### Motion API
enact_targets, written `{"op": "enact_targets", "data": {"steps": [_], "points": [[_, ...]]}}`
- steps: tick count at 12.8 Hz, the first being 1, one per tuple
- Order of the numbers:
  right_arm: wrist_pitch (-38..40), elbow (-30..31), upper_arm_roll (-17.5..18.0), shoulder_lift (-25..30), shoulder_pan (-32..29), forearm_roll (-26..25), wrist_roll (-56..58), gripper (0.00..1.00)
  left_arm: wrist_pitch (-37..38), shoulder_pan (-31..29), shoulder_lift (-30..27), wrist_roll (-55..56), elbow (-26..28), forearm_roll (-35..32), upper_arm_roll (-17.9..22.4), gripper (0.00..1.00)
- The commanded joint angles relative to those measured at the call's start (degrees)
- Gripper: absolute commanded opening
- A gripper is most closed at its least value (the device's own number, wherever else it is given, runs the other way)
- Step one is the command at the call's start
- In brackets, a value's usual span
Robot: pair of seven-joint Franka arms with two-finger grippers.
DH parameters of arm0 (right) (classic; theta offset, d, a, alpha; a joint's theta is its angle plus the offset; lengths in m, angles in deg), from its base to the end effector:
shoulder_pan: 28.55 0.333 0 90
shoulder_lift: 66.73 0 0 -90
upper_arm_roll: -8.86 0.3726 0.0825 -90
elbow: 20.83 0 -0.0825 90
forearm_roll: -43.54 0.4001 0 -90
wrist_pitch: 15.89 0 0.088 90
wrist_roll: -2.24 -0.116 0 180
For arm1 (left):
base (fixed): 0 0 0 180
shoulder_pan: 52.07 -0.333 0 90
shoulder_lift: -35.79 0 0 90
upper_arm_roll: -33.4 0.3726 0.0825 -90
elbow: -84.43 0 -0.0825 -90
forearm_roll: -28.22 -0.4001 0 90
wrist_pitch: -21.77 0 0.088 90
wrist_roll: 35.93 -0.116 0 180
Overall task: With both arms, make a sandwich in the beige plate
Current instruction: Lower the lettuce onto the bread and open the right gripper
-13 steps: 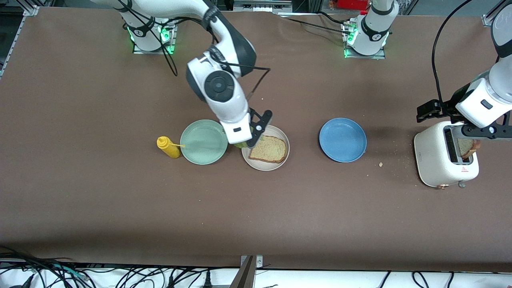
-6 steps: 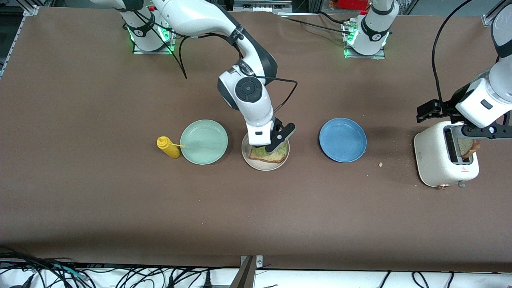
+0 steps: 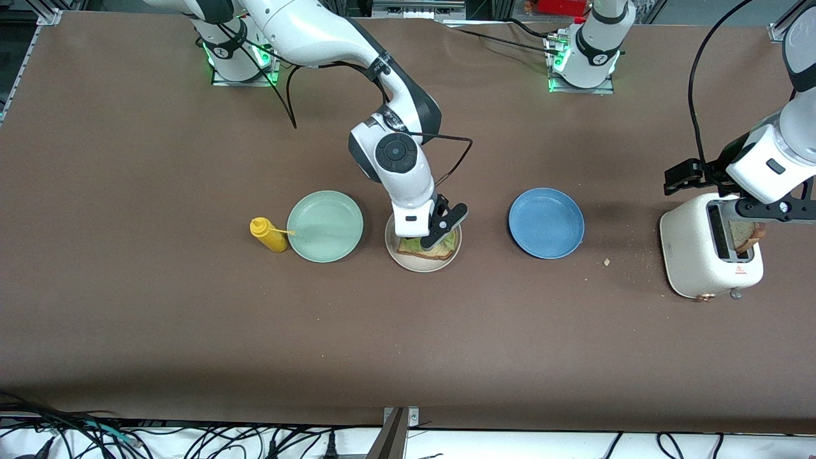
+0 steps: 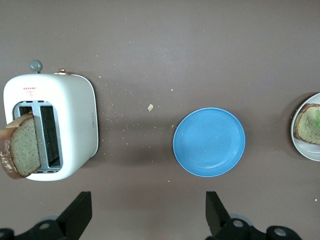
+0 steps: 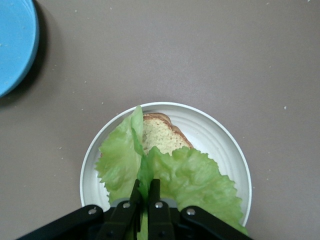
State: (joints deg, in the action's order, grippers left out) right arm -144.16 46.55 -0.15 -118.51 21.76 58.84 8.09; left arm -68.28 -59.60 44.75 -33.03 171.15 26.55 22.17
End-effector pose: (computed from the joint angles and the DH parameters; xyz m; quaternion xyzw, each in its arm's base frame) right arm 0.5944 0.5929 0.2806 -0.9268 -0.3621 -0.0646 0.0757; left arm 0.6207 -0.0269 0.6083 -0.9988 0.0072 0.0476 0.0021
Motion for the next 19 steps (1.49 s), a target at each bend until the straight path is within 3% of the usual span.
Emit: {"op": "enact_targets", "data": {"steps": [1,6,7,8,14,19], "points": [[-2.5,-0.6,-0.3,-2.0,0.4,1.9,-0.3,0.0,0.1,-0.1,0.6,-0.5,-1.3,-1.8,-0.2,1.0],[-6.5,2.4,-0.2,-2.0,0.6,2.0,-0.5,0.0,0.2,-0.1,0.6,-0.5,-1.3,-1.8,-0.2,1.0],[-6.5,2.4,-0.2,-1.9,0.6,2.0,-0.3,0.26,0.1,-0.1,0.6,-0.6,-1.3,-1.8,-0.2,1.0],[-6.3,2.6,-0.3,-1.8,0.7,2.0,0.4,0.99,0.2,-0.1,0.6,-0.5,-1.3,-1.8,-0.3,1.0],[-1.3,4.5,-1.4,3.9,0.6,4.9,0.8,1.0,0.1,-0.1,0.6,-0.5,-1.3,-1.8,-0.3,1.0],[-1.2,22.7,-1.5,21.6,-8.3,4.9,11.6,1.0,0.2,-0.1,0.7,-0.6,-1.3,-1.5,-0.2,1.0]]}}
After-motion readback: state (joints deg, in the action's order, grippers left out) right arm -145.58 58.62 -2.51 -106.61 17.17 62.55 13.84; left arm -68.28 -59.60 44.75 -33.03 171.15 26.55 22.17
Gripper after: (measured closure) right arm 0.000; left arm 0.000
